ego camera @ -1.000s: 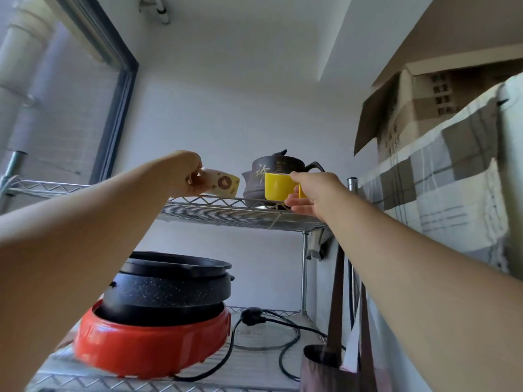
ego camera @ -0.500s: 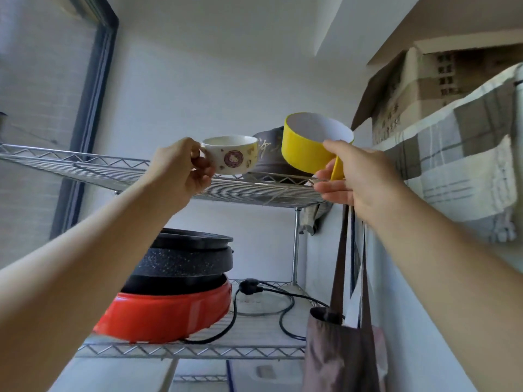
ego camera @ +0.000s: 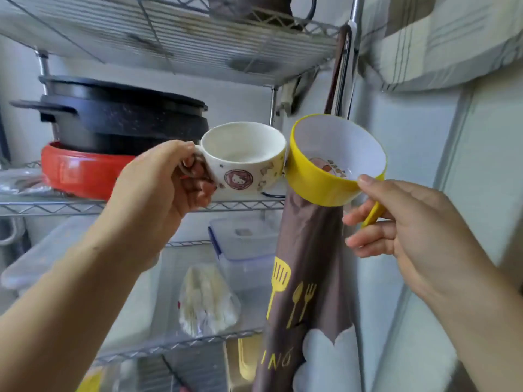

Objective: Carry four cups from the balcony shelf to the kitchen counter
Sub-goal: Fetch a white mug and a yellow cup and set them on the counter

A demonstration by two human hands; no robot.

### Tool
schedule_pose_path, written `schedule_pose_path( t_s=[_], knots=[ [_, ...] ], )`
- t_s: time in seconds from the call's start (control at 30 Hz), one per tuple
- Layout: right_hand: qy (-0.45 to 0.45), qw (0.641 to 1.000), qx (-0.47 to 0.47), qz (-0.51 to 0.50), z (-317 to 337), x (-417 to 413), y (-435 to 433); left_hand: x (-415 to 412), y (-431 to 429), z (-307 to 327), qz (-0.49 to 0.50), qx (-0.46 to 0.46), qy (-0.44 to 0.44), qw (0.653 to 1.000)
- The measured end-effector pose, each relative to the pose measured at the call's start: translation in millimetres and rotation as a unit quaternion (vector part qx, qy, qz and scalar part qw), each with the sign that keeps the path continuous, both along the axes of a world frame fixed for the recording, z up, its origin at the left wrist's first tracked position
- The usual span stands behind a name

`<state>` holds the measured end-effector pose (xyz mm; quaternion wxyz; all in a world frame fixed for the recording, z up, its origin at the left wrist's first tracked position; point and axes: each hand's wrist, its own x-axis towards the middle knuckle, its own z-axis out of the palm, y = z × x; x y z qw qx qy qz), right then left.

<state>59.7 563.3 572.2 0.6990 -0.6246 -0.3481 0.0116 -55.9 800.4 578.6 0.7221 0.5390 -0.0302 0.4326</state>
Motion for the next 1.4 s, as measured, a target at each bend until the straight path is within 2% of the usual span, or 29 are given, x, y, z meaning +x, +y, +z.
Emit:
schedule_pose_path(
  t_s=[0.23, 0.43, 0.6, 0.77, 0.93, 1.07, 1.3, 1.4],
  knots=[
    [0.097, 0.992, -0.07, -0.049, -122.5, -19.3, -36.0, 9.5, -17.3, -115.7, -0.02, -0.068, 0.105, 0.992],
    [0.158, 0.979, -0.102, -0.074, -196.3, -37.7, -70.0, 13.9, -42.0, -197.8, -0.051, -0.116, 0.197, 0.972],
    [0.188, 0.966, -0.124, -0.124, -247.4, -56.5, -106.3, 15.1, -72.1, -260.6, -0.119, -0.079, 0.255, 0.956],
    [0.216, 0.947, -0.117, -0.207, -275.5, -82.3, -159.0, 26.7, -114.5, -304.5, -0.23, -0.045, 0.276, 0.932],
    [0.253, 0.902, -0.118, -0.329, -287.8, -101.7, -218.4, 46.0, -169.4, -328.9, -0.363, -0.023, 0.291, 0.885],
    [0.295, 0.853, -0.098, -0.419, -296.1, -113.4, -263.7, 69.7, -223.5, -341.9, -0.443, -0.016, 0.313, 0.84],
    [0.316, 0.778, -0.111, -0.532, -314.6, -131.1, -352.1, 126.4, -341.4, -358.5, -0.5, 0.009, 0.389, 0.774],
    [0.333, 0.748, -0.125, -0.561, -319.4, -130.1, -396.0, 153.5, -397.2, -362.9, -0.516, 0.024, 0.393, 0.761]
  ],
)
